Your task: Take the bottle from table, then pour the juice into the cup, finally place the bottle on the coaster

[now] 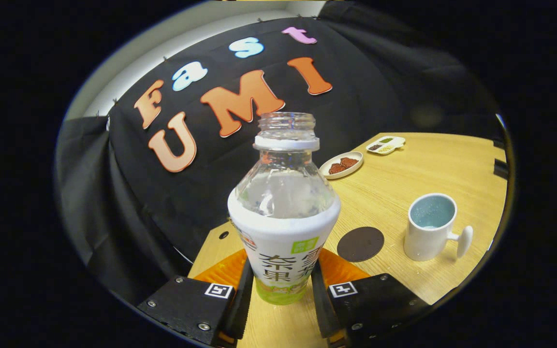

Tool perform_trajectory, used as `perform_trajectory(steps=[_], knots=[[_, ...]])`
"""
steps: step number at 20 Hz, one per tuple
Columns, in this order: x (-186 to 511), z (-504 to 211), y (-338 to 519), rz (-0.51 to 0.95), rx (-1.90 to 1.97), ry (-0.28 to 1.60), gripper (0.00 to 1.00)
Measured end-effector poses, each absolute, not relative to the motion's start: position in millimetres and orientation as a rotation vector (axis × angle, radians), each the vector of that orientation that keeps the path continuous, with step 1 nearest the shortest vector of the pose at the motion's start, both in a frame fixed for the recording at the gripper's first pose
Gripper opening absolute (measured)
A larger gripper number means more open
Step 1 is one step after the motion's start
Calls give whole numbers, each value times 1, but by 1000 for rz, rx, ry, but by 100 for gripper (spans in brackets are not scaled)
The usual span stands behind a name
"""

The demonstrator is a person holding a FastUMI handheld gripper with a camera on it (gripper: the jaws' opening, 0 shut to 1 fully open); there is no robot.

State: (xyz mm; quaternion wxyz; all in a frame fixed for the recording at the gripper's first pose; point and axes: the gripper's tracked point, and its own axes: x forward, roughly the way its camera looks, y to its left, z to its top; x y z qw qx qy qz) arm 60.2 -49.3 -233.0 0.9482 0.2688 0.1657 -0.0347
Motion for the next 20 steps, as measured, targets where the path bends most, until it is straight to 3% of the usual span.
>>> perform_trajectory(steps=[20], knots=[[84,-211,-76,-127,1263,263,58]])
